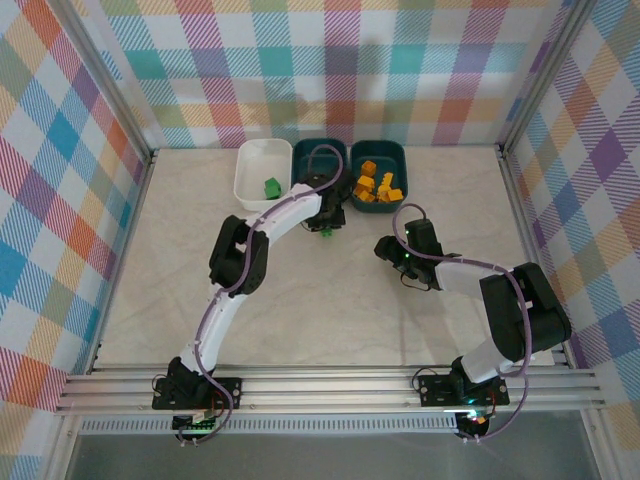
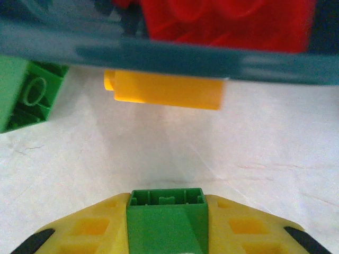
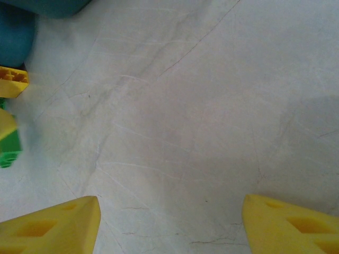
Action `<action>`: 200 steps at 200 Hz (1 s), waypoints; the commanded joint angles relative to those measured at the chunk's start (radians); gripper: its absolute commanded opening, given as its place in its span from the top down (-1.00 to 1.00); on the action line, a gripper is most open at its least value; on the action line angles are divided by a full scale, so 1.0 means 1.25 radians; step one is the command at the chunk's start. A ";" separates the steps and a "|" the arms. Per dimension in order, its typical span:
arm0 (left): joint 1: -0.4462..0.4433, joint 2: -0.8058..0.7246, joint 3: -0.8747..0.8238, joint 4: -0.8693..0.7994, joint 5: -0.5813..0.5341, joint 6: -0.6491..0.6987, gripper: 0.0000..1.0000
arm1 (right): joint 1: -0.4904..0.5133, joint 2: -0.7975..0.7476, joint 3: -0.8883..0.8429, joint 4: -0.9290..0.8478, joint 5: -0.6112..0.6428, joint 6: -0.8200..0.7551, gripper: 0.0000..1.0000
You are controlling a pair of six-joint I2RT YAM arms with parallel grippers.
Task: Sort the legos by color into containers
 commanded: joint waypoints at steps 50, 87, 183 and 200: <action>0.171 -0.159 0.035 -0.016 0.098 0.025 0.37 | -0.004 0.002 0.008 0.023 -0.018 0.008 -0.42; 0.252 -0.179 0.003 0.014 0.162 0.004 0.36 | -0.004 0.014 0.009 0.033 -0.039 0.018 -0.42; 0.356 -0.045 0.086 -0.052 0.193 0.029 0.38 | -0.004 0.036 0.017 0.037 -0.047 0.022 -0.42; 0.361 -0.031 0.096 -0.055 0.192 0.031 0.37 | -0.004 0.041 0.020 0.036 -0.048 0.022 -0.43</action>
